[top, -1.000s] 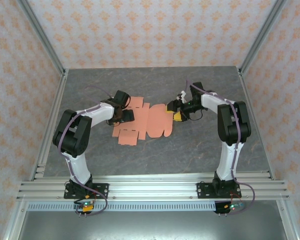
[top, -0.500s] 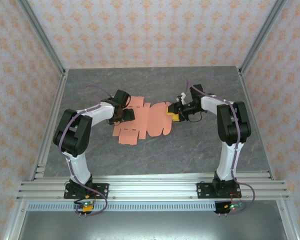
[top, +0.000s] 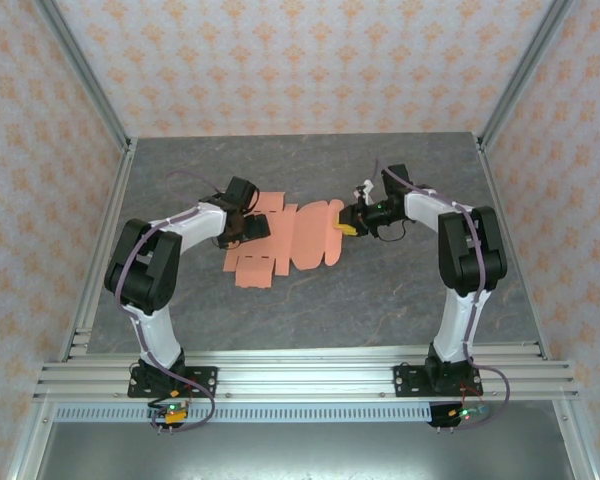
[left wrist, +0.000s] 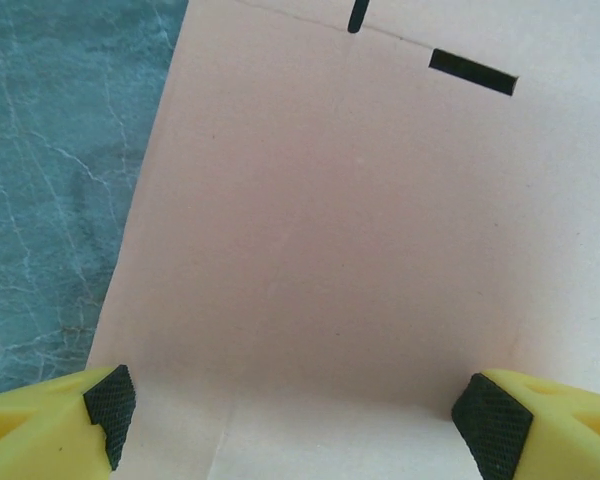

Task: Fold the paper box

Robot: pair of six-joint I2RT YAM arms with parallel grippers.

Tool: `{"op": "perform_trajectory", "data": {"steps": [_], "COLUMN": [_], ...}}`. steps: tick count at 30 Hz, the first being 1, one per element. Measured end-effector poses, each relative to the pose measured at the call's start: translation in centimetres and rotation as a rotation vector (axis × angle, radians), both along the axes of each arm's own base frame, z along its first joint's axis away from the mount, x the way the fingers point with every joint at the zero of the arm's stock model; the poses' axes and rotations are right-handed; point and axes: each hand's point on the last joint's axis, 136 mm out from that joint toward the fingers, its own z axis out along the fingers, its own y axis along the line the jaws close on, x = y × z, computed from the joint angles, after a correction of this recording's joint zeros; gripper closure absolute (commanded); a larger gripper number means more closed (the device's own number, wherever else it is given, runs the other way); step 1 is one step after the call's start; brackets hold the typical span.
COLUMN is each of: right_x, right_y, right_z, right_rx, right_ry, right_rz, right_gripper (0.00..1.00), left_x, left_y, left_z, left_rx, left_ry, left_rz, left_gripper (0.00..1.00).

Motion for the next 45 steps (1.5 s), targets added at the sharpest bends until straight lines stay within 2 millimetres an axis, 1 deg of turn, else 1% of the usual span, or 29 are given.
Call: {"op": "perform_trajectory", "data": {"steps": [3,8,9,12,14,16,20,21,23,26,29,31,34,37,39,41,43,45], "right_x": [-0.1,-0.5,-0.5,-0.5,-0.5,-0.5,-0.7,-0.8,-0.8,-0.8,-1.1,-1.2,-1.8,-2.3,-2.3,-2.5,-3.0,-3.5], "right_y": [0.0,0.0,0.0,0.0,0.0,0.0,0.2,0.3,0.4,0.6,0.8,1.0,1.3,1.7,2.2,2.8,3.5,4.2], "right_z": [0.4,1.0,1.2,1.8,2.3,2.9,4.8,5.5,6.9,9.4,12.3,14.5,17.6,19.3,19.7,19.6,18.8,16.9], "right_rx": [-0.004,-0.02,-0.026,-0.051,-0.081,-0.108,-0.187,-0.214,-0.268,-0.341,-0.412,-0.446,-0.5,-0.582,-0.66,-0.745,-0.838,-0.941], "right_ry": [-0.012,-0.036,-0.046,-0.077,-0.11,-0.148,-0.267,-0.305,-0.387,-0.532,-0.726,-0.871,-1.101,-1.291,-1.391,-1.476,-1.553,-1.603], "right_rz": [-0.001,-0.001,-0.003,-0.009,-0.016,-0.018,-0.018,-0.019,-0.024,-0.029,-0.012,0.002,0.035,0.084,0.125,0.181,0.256,0.356], "right_gripper": [0.87,0.9,0.92,0.94,0.96,0.97,1.0,1.0,1.0,1.0,1.0,1.0,1.0,1.0,1.0,1.0,1.0,1.0], "left_x": [0.0,0.2,0.2,0.1,0.0,-0.2,-1.0,-1.3,-2.0,-3.3,-4.3,-4.8,-5.6,-6.2,-6.4,-6.6,-6.6,-6.5], "left_y": [0.0,0.0,0.0,0.3,0.8,1.3,2.5,3.0,3.8,4.9,5.7,6.1,6.5,6.9,7.0,7.1,7.1,7.2], "left_z": [1.0,3.2,3.7,5.8,7.7,10.2,16.2,17.9,20.7,23.8,25.7,26.6,27.4,27.8,27.7,27.3,26.4,25.2], "left_rx": [-0.008,-0.047,-0.057,-0.088,-0.1,-0.114,-0.126,-0.122,-0.113,-0.1,-0.093,-0.092,-0.098,-0.1,-0.102,-0.104,-0.113,-0.137], "left_ry": [-0.019,-0.061,-0.068,-0.103,-0.14,-0.19,-0.329,-0.373,-0.446,-0.533,-0.59,-0.619,-0.646,-0.665,-0.668,-0.66,-0.641,-0.615], "left_rz": [0.007,0.024,0.028,0.043,0.056,0.068,0.096,0.105,0.126,0.155,0.175,0.187,0.199,0.219,0.229,0.234,0.256,0.294], "left_gripper": [0.1,0.1,0.1,0.09,0.08,0.08,0.06,0.05,0.04,0.03,0.03,0.01,0.0,0.0,0.0,0.0,0.0,0.0]}}
